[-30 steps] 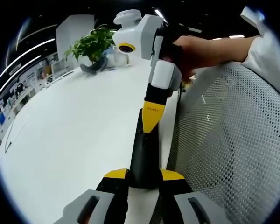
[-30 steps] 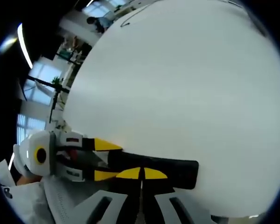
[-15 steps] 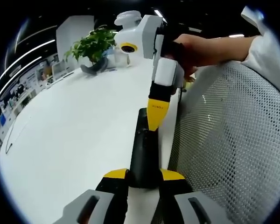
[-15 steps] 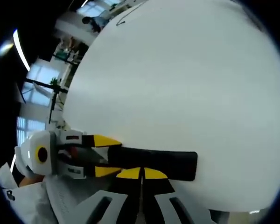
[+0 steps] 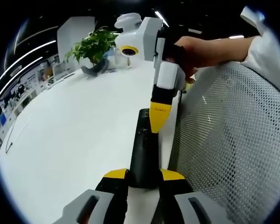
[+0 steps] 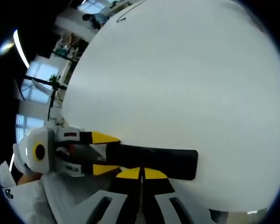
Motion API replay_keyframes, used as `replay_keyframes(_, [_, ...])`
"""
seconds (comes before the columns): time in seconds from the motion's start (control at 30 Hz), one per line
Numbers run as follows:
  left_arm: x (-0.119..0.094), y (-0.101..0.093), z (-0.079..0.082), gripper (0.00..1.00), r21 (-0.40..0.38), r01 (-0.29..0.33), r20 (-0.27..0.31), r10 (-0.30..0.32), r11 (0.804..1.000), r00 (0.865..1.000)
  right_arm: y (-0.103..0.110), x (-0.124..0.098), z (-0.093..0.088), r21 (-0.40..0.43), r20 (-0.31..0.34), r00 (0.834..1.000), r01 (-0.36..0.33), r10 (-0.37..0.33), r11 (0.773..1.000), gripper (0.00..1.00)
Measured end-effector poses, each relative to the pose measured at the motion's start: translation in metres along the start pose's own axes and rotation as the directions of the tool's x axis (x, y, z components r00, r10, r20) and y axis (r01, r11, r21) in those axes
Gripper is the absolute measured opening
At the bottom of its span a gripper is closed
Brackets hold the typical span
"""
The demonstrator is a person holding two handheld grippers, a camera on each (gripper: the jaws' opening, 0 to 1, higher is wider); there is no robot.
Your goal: Press the specified remote control buttons in sequence, fully releasing each button before pressing the next.
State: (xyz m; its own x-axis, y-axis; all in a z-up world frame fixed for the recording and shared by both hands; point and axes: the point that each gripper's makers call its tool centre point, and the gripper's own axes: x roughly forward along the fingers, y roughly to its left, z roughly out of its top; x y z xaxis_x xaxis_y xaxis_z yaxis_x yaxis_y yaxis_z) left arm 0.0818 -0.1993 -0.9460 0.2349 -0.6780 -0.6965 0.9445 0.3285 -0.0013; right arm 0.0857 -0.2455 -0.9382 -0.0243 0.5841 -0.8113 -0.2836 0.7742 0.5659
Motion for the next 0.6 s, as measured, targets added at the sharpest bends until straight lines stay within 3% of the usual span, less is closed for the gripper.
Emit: replay_keyframes(0.6, [-0.0009, -0.0006, 0.0014, 0.25, 0.022, -0.001, 0.010, 0.001, 1.000, 1.000, -0.0004, 0.0029, -0.0040, -0.136, -0.018, 0.998, 0.064, -0.067, 0.989, 0.00])
